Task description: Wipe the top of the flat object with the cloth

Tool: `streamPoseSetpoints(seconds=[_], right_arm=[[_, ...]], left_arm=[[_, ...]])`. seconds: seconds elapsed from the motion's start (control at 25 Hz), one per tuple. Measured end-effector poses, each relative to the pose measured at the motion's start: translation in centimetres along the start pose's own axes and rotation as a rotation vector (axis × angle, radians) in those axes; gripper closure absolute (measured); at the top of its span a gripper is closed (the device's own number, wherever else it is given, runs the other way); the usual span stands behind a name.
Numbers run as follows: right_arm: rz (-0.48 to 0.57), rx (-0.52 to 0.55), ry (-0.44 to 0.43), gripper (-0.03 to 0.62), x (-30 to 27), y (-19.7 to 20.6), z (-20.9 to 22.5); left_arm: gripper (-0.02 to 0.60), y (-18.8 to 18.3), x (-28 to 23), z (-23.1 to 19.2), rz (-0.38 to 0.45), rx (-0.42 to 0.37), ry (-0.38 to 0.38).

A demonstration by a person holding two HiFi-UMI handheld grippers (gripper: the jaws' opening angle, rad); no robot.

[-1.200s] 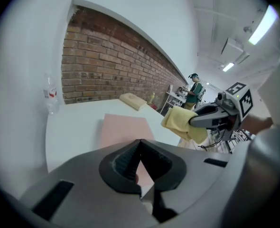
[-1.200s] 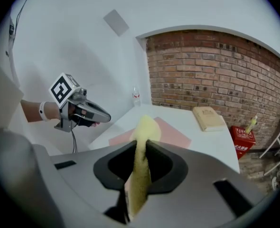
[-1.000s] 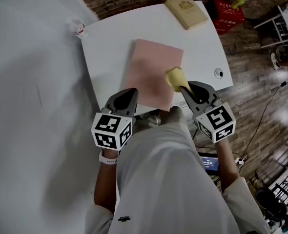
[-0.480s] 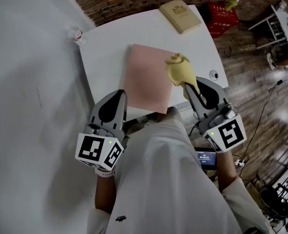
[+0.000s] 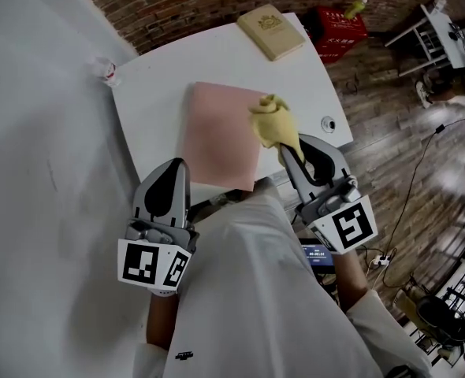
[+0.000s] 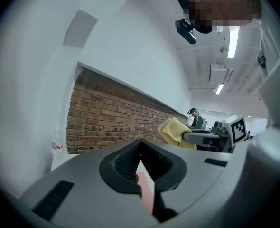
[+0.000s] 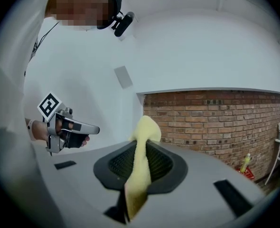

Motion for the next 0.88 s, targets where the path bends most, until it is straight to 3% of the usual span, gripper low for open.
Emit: streamPoseSetpoints(seconds=[0.88], right_arm=[[0.008,-0.065,-0.001,0.537,-1.8,0.5,0.7]], left_arm=[[0.563,0.4,-2.6,2.4,-0.02,-0.014,0.071]])
Point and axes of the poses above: the fingertips, and each gripper's own axes: x backward along the fingers, z to its right, y out of its underside, the point moved 10 cm from there along x, backward along the fingers, and after that the axes turned 1 degree about z, right-handed, at the moved point
